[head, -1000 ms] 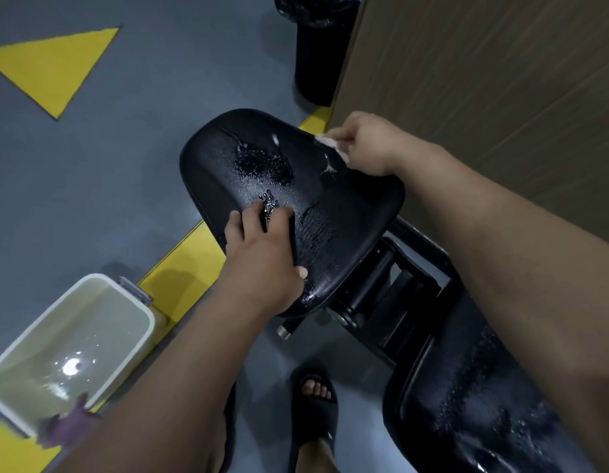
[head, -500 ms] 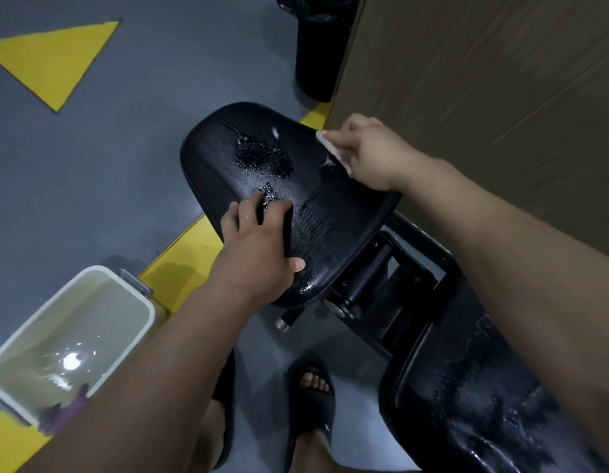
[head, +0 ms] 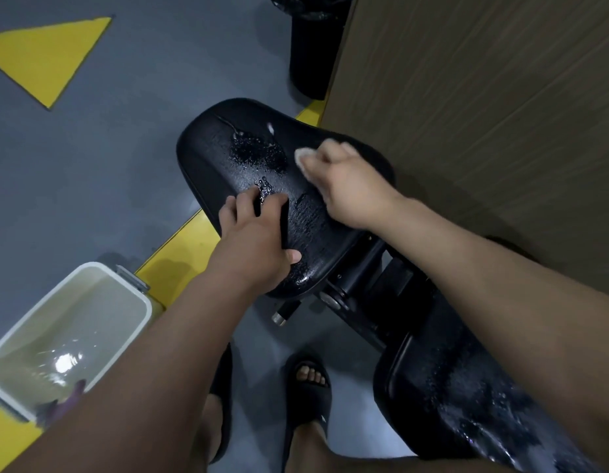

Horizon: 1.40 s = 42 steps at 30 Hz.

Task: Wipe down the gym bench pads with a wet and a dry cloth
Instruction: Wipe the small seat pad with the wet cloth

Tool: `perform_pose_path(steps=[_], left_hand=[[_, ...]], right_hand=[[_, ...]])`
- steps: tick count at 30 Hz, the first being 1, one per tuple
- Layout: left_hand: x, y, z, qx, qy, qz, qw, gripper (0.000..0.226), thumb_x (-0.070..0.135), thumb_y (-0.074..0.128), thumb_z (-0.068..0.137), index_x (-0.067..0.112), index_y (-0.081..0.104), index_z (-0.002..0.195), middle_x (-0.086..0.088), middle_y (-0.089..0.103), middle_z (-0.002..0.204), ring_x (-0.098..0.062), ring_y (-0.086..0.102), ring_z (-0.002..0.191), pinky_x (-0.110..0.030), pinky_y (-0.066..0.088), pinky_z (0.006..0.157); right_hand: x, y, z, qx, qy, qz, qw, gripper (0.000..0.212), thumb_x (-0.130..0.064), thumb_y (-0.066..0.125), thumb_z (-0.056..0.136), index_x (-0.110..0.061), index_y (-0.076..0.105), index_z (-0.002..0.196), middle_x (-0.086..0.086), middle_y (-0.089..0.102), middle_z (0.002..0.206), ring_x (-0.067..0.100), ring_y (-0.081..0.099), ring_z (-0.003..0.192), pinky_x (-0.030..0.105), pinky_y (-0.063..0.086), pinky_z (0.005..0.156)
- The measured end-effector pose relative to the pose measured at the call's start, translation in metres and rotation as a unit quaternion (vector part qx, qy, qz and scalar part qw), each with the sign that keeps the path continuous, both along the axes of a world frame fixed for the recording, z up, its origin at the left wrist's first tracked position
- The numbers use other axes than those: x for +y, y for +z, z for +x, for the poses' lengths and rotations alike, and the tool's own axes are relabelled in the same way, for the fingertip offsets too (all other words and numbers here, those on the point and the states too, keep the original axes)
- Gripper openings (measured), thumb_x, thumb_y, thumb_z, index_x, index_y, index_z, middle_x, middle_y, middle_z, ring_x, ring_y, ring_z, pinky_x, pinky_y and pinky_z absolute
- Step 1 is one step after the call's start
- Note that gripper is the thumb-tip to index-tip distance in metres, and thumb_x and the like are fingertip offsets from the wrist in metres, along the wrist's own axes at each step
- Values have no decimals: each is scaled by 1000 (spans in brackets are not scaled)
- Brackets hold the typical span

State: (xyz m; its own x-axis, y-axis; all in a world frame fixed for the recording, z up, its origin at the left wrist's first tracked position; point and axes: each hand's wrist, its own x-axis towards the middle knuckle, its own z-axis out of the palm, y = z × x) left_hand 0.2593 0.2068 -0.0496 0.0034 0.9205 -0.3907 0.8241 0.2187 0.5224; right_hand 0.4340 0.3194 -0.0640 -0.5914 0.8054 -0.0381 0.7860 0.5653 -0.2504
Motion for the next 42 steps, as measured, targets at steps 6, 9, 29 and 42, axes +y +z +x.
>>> perform_pose_path(steps=[6, 9, 29, 42], left_hand=[[-3, 1, -8, -17, -3, 3, 1000, 87, 41, 78, 86, 39, 24, 155, 2, 4, 164, -31, -2, 151, -47, 19, 124], [-5, 1, -14, -15, -5, 12, 1000, 92, 46, 79, 83, 36, 23, 156, 3, 6, 162, -26, 2, 150, -44, 22, 121], [1, -5, -36, -21, 36, -75, 996, 137, 59, 81, 74, 13, -17, 159, -8, -20, 167, -23, -11, 156, -34, 8, 124], [2, -4, -32, -9, 38, -82, 996, 136, 55, 81, 77, 11, -19, 158, -12, -22, 166, -28, -12, 156, -37, 7, 125]], right_hand=[[22, 2, 12, -15, -51, 22, 998, 58, -3, 52, 96, -20, 45, 151, 14, 49, 117, 35, 46, 106, 43, 47, 88], [15, 1, -10, -30, -85, 27, 996, 58, 2, 55, 88, -12, 48, 144, 16, 48, 119, 36, 46, 106, 44, 47, 88], [40, -8, -27, -6, -32, 39, 999, 50, -9, 55, 97, -23, 52, 145, 12, 47, 114, 33, 43, 104, 45, 45, 89], [59, -13, -62, 0, -44, 44, 998, 55, -8, 57, 94, -23, 51, 146, 12, 50, 115, 32, 47, 108, 40, 45, 93]])
